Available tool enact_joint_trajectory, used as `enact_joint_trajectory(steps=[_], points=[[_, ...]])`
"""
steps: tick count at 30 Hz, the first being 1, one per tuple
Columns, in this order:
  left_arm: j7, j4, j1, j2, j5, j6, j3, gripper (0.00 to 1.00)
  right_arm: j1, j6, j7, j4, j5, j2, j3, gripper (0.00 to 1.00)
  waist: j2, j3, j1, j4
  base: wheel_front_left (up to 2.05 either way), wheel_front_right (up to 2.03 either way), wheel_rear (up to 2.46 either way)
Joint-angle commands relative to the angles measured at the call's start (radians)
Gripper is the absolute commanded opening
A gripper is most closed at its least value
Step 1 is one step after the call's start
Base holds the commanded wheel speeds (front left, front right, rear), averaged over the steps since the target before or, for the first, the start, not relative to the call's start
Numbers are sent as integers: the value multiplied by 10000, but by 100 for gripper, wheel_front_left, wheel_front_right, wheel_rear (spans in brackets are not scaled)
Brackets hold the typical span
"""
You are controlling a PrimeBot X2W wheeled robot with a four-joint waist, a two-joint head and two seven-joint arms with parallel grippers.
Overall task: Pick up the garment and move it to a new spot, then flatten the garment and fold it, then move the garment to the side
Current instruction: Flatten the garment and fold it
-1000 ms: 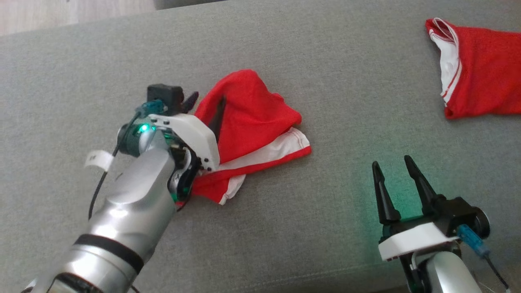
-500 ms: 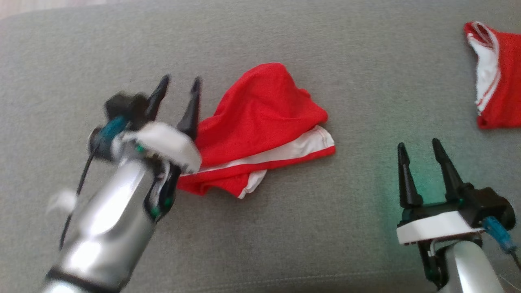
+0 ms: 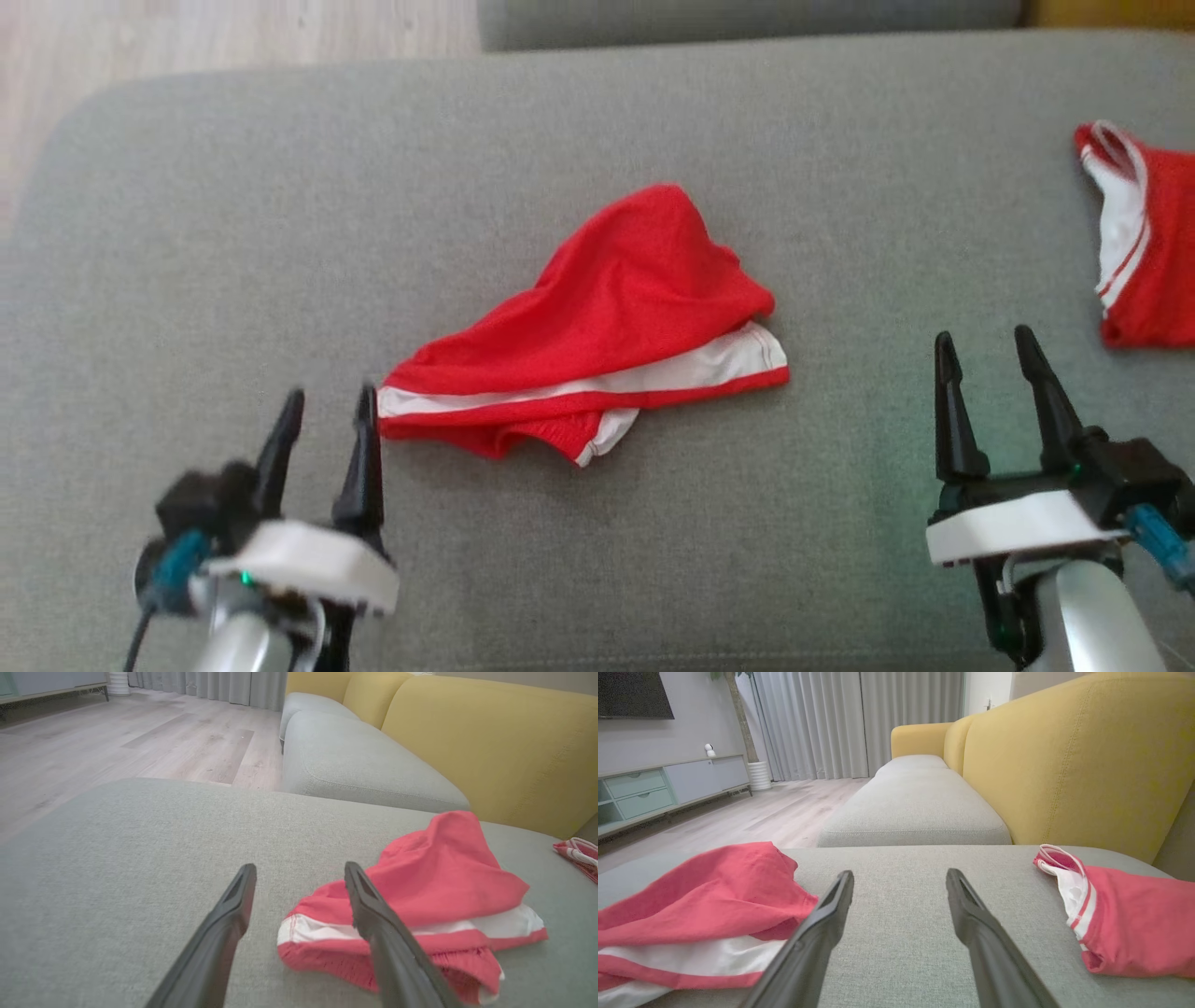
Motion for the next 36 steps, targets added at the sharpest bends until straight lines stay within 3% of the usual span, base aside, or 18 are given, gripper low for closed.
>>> enact_joint_trajectory(steps=[1,20,32,36], points=[[-123,-345,-137,150,128,-95,503,100,35,-7,-65,-256,8,-52,269,100,0,-308,0,69,0,0,0],[-124,-36,1058,-953,1634,-1534,2118,100,545,-7,-65,441,277,-52,492,100,0,-1099,0,101,0,0,0],[-124,163,1013,-1397,2167,-2078,2598,100,510,-7,-33,547,715,-52,707,100,0,-1087,0,122,0,0,0],[248,617,484,-1482,2150,-2133,2421,100,-38,-7,748,499,1034,-52,1077,100,0,-756,0,181,0,0,0]])
